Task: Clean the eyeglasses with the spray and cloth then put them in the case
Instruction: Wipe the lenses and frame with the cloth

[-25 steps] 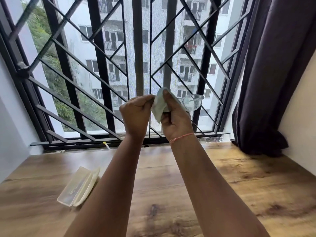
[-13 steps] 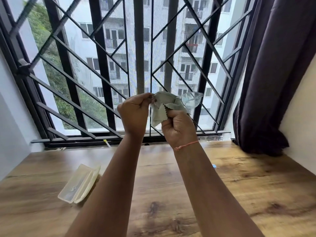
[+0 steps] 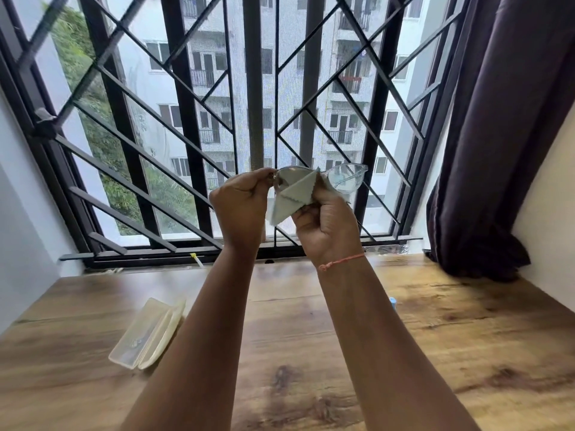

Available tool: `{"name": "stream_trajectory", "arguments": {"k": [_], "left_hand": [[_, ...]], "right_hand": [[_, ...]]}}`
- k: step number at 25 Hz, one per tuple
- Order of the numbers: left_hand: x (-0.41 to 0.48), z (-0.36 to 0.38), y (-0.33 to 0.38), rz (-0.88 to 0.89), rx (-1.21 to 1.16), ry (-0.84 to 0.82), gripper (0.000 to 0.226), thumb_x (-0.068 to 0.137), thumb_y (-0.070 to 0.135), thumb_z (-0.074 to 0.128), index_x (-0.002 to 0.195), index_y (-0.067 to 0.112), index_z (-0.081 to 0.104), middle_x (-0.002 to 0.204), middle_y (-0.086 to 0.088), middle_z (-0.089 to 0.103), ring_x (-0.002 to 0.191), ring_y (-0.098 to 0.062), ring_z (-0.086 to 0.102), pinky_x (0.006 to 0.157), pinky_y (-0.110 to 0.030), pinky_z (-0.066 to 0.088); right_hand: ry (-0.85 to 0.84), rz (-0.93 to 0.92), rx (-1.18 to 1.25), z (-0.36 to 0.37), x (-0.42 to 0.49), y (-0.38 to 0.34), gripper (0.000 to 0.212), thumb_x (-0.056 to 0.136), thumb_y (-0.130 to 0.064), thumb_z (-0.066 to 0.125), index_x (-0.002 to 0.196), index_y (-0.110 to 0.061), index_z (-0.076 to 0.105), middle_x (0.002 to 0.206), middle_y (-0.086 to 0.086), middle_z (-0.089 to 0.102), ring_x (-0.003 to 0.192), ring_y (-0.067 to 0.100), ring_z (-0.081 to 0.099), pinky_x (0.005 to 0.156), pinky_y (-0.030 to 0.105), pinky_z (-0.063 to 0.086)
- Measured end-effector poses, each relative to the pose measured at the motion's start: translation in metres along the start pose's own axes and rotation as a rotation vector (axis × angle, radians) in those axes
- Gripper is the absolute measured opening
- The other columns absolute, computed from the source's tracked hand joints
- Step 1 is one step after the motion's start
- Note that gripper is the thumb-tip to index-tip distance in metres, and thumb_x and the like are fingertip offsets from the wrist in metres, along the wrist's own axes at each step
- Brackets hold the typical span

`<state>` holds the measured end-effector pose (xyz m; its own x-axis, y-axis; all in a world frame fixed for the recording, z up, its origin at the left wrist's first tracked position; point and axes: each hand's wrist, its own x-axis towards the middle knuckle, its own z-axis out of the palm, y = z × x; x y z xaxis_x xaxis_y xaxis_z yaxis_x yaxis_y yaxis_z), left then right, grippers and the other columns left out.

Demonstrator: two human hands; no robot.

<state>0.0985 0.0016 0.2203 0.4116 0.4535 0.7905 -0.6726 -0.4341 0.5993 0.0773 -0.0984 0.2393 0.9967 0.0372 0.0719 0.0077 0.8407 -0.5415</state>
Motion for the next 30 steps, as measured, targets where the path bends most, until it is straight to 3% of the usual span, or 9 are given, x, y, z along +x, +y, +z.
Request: {"name": "stream_trajectory", "arguments": {"k": [3, 7, 11, 13, 16, 19, 23, 30], "left_hand": [[-0.002, 0.001, 0.0, -0.005, -0.015, 0.004, 0.018, 0.072, 0.005, 0.067, 0.088, 0.004, 0.072, 0.077, 0.007, 0.066, 0.074, -0.005, 0.066, 0.069, -0.028, 0.055], [-0.011, 0.002, 0.004, 0.057, 0.022, -0.022, 0.017, 0.072, 0.002, 0.062, 0.084, 0.004, 0.074, 0.075, 0.008, 0.065, 0.074, -0.003, 0.064, 0.067, -0.022, 0.052], [-0.021, 0.001, 0.007, 0.097, 0.06, -0.048, 0.015, 0.075, 0.002, 0.062, 0.081, 0.007, 0.075, 0.068, -0.003, 0.072, 0.065, -0.007, 0.061, 0.055, -0.013, 0.042], [-0.021, -0.001, 0.008, 0.106, 0.079, -0.04, 0.014, 0.075, 0.002, 0.064, 0.081, 0.008, 0.076, 0.064, -0.006, 0.071, 0.061, -0.008, 0.06, 0.052, -0.012, 0.038], [-0.015, -0.005, 0.01, 0.104, 0.07, -0.027, 0.012, 0.075, 0.004, 0.067, 0.084, 0.006, 0.075, 0.073, -0.007, 0.073, 0.066, -0.011, 0.067, 0.061, -0.022, 0.051], [-0.012, -0.009, 0.011, 0.096, 0.079, 0.007, 0.014, 0.075, 0.004, 0.066, 0.085, 0.007, 0.075, 0.074, -0.006, 0.073, 0.068, -0.018, 0.069, 0.062, -0.034, 0.055], [-0.019, -0.014, 0.006, 0.097, 0.126, 0.0, 0.015, 0.075, 0.003, 0.065, 0.085, 0.007, 0.075, 0.075, 0.001, 0.071, 0.068, -0.01, 0.067, 0.061, -0.026, 0.052], [-0.056, -0.018, -0.012, 0.029, 0.136, -0.078, 0.014, 0.076, 0.009, 0.063, 0.083, 0.008, 0.076, 0.071, -0.007, 0.073, 0.063, -0.02, 0.068, 0.056, -0.028, 0.05]], "right_hand": [[0.016, -0.023, 0.009, -0.006, -0.003, 0.001, 0.034, 0.079, 0.022, 0.04, 0.075, -0.004, 0.061, 0.066, 0.006, 0.065, 0.056, 0.014, 0.064, 0.05, 0.022, 0.055], [0.055, -0.11, -0.126, -0.005, -0.013, 0.01, 0.032, 0.066, 0.027, 0.055, 0.073, -0.004, 0.062, 0.068, 0.009, 0.065, 0.056, 0.016, 0.064, 0.05, 0.023, 0.054], [0.08, -0.109, -0.117, 0.002, -0.013, 0.013, 0.021, 0.065, 0.016, 0.069, 0.077, 0.0, 0.063, 0.076, 0.014, 0.063, 0.061, 0.019, 0.064, 0.058, 0.026, 0.057], [0.087, -0.091, -0.07, 0.003, -0.013, 0.011, 0.013, 0.069, 0.003, 0.074, 0.077, -0.002, 0.065, 0.078, 0.014, 0.065, 0.058, 0.017, 0.064, 0.053, 0.025, 0.056], [0.09, -0.078, -0.011, 0.002, -0.015, 0.007, 0.009, 0.079, -0.007, 0.068, 0.073, -0.003, 0.063, 0.064, 0.01, 0.065, 0.048, 0.014, 0.062, 0.043, 0.022, 0.052], [0.072, -0.04, 0.05, -0.004, -0.017, 0.006, 0.021, 0.084, 0.008, 0.056, 0.068, -0.004, 0.061, 0.051, 0.005, 0.064, 0.044, 0.011, 0.062, 0.044, 0.02, 0.052], [0.008, -0.021, -0.006, -0.015, -0.025, 0.017, 0.038, 0.074, 0.025, 0.039, 0.073, -0.006, 0.061, 0.06, 0.004, 0.062, 0.052, 0.012, 0.062, 0.049, 0.018, 0.052], [0.119, 0.045, -0.024, -0.031, -0.023, 0.034, 0.026, 0.074, 0.018, 0.056, 0.069, -0.007, 0.06, 0.062, 0.007, 0.063, 0.051, 0.012, 0.061, 0.05, 0.021, 0.052]]}}
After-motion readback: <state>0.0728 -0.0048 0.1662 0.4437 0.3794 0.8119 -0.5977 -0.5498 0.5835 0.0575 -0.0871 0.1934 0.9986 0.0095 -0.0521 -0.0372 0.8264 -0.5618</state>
